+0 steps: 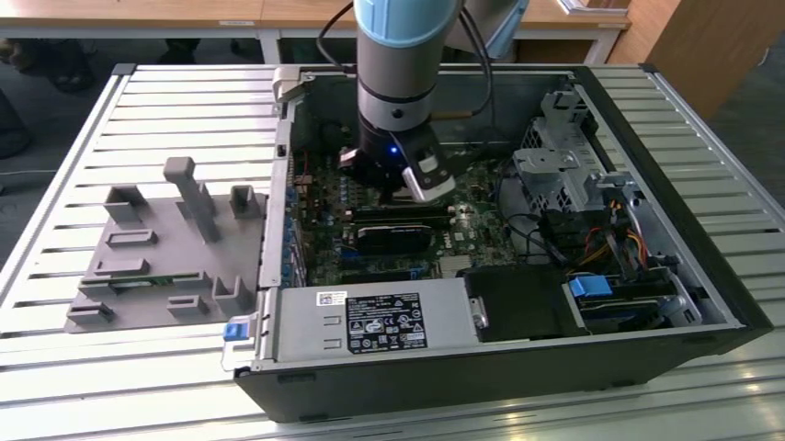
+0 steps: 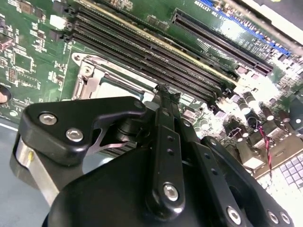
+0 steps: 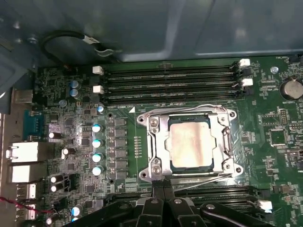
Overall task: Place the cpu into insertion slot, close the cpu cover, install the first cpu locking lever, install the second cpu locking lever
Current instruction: 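Install the second cpu locking lever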
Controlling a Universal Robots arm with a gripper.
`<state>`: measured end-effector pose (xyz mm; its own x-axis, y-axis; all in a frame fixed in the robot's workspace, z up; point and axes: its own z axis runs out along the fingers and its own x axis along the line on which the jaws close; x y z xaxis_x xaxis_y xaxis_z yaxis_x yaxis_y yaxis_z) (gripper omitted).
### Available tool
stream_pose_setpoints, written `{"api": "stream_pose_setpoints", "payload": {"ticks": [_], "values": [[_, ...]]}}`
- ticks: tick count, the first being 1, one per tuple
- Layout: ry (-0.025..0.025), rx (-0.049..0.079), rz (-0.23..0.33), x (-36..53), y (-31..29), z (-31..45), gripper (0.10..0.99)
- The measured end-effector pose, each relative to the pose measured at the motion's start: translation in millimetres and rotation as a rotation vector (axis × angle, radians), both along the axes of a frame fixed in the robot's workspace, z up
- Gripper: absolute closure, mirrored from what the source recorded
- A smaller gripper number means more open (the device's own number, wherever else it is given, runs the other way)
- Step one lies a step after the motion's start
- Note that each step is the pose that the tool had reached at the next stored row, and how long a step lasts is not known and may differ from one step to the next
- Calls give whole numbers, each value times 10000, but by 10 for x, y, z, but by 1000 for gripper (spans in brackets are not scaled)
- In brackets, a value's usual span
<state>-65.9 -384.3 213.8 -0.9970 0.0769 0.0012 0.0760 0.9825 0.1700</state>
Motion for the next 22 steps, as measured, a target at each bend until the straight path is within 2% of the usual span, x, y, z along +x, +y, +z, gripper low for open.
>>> {"api": "stream_pose_setpoints", "payload": {"ticks": [3, 7, 13, 17, 22], "values": [[1, 125, 2, -7, -10, -16, 980], [0, 347, 0, -12, -63, -21, 980], [0, 541, 0, -22, -134, -25, 980], [0, 720, 0, -47, -149, -36, 980], [0, 890, 0, -64, -152, -91, 980]]}}
